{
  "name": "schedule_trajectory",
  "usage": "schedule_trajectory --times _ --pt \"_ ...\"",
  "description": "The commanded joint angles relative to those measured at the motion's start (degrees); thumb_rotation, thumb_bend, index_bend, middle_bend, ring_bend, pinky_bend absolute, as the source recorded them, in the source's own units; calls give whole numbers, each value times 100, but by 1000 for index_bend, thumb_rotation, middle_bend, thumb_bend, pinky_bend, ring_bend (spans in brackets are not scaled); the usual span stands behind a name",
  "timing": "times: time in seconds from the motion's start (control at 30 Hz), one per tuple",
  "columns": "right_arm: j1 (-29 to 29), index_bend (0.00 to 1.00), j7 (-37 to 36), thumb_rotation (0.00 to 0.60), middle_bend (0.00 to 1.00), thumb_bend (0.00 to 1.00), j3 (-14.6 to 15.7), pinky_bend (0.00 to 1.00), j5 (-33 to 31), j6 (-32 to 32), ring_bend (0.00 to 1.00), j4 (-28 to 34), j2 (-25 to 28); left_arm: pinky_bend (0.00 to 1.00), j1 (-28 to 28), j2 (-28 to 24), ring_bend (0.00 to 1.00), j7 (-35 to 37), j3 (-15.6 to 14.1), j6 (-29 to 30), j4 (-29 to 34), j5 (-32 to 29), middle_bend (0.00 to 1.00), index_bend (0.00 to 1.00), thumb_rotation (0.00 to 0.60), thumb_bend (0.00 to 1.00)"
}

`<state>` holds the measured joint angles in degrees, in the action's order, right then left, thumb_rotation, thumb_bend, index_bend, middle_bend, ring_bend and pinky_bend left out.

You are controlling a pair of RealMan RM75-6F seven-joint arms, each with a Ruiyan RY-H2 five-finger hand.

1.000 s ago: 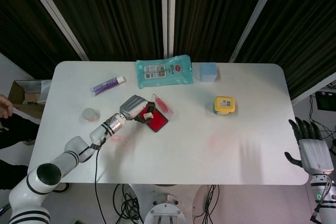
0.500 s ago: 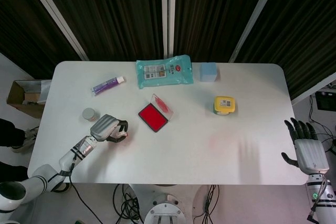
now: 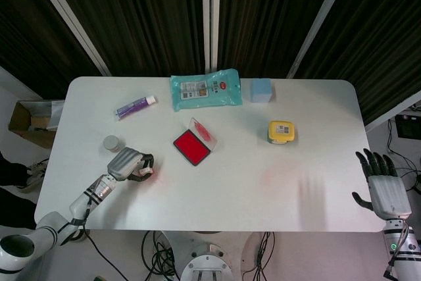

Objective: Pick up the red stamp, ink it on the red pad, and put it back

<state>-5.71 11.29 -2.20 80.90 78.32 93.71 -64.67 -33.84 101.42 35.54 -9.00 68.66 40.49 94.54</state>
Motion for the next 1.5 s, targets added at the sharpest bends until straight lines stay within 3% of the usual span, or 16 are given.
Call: schedule_trajectory --times 0.03,0.37,1.5 --pt "4 0 0 600 0 123 3 0 -4 2 0 -4 -3 1000 28 65 1000 86 16 -31 -97 10 632 606 600 492" --pt "8 0 49 600 0 122 7 0 1 22 0 40 6 1000 71 164 1000 288 9 0 -372 107 617 492 600 481" --pt "-36 0 77 600 0 124 -10 0 -105 -68 0 -34 -54 1000 102 33 1000 84 -48 276 -258 395 531 395 600 368"
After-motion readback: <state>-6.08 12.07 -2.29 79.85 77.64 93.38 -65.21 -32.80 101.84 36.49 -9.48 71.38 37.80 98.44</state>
